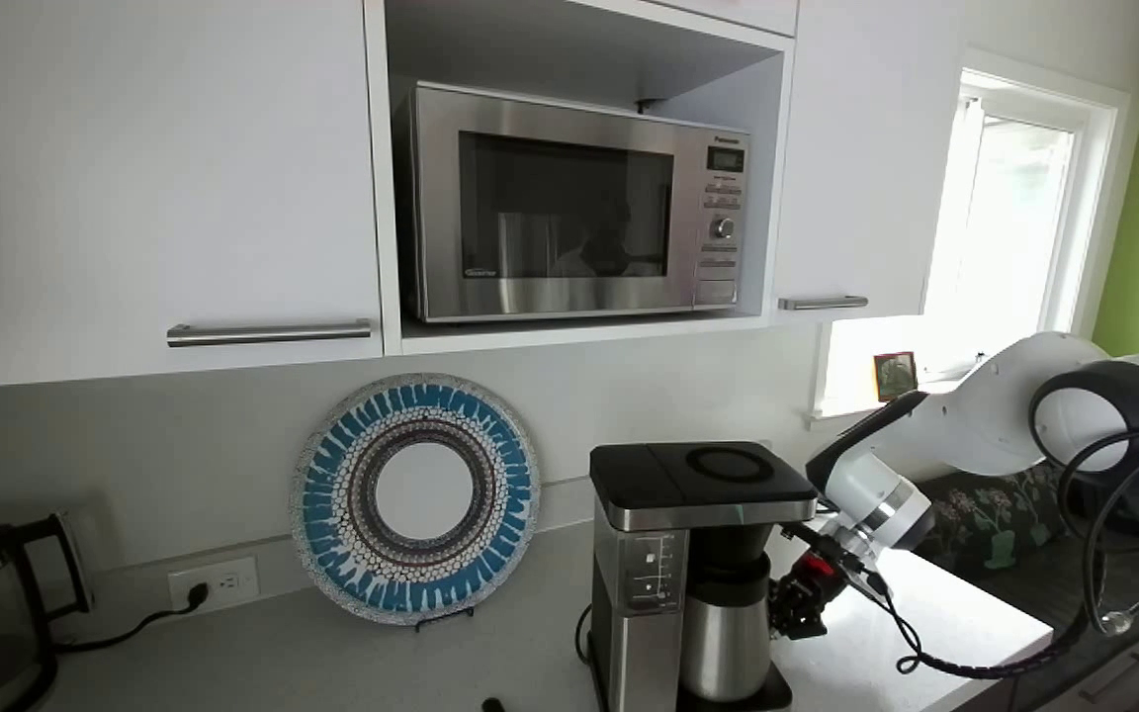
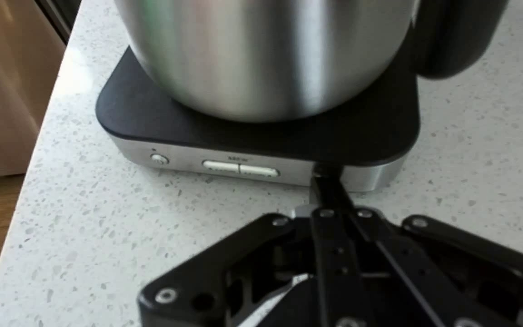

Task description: Press the button on the kettle

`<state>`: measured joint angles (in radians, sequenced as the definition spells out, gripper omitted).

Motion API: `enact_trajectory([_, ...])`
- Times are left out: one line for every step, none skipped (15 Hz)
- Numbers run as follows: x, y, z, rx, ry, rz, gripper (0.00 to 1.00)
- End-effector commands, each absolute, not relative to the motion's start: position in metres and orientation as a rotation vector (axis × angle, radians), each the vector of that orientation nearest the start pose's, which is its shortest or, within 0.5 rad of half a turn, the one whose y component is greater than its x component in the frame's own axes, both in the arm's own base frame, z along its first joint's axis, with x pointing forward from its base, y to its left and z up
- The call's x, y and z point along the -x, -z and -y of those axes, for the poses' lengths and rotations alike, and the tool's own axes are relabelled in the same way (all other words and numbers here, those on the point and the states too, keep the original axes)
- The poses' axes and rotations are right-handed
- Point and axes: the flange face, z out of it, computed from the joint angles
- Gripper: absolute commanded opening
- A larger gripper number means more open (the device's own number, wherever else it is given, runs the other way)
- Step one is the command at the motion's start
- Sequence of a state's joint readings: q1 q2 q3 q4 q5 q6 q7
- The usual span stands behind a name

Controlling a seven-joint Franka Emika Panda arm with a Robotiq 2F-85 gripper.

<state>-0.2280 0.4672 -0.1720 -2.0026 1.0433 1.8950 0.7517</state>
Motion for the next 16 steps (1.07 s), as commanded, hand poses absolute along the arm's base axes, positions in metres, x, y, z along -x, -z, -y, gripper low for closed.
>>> enact_trajectory([-0.547, -0.243, 0.149, 1.502, -0.730, -1.802, 0.00])
enact_trajectory([-0.546, -0.249, 0.151, 1.521, -0.711, -1.800, 0.00])
enact_trajectory([-0.545, -0.256, 0.153, 1.544, -0.690, -1.805, 0.00])
enact_trajectory([-0.544, -0.265, 0.156, 1.578, -0.658, -1.807, 0.00])
enact_trajectory([-0.543, -0.275, 0.157, 1.615, -0.633, -1.800, 0.00])
enact_trajectory([-0.542, -0.283, 0.158, 1.674, -0.608, -1.794, 0.00])
enact_trajectory([-0.542, -0.291, 0.159, 1.724, -0.576, -1.796, 0.00])
enact_trajectory([-0.542, -0.297, 0.163, 1.792, -0.539, -1.792, 0.11])
enact_trajectory([-0.542, -0.305, 0.165, 1.857, -0.494, -1.793, 0.27])
enact_trajectory([-0.541, -0.310, 0.169, 1.917, -0.456, -1.789, 0.34])
enact_trajectory([-0.541, -0.315, 0.171, 1.977, -0.414, -1.782, 0.40])
enact_trajectory([-0.540, -0.321, 0.171, 2.034, -0.370, -1.772, 0.47])
enact_trajectory([-0.539, -0.324, 0.173, 2.098, -0.338, -1.751, 0.56])
enact_trajectory([-0.537, -0.329, 0.174, 2.163, -0.310, -1.719, 0.63])
enact_trajectory([-0.535, -0.334, 0.176, 2.224, -0.272, -1.693, 0.72])
enact_trajectory([-0.532, -0.338, 0.179, 2.287, -0.248, -1.659, 0.78])
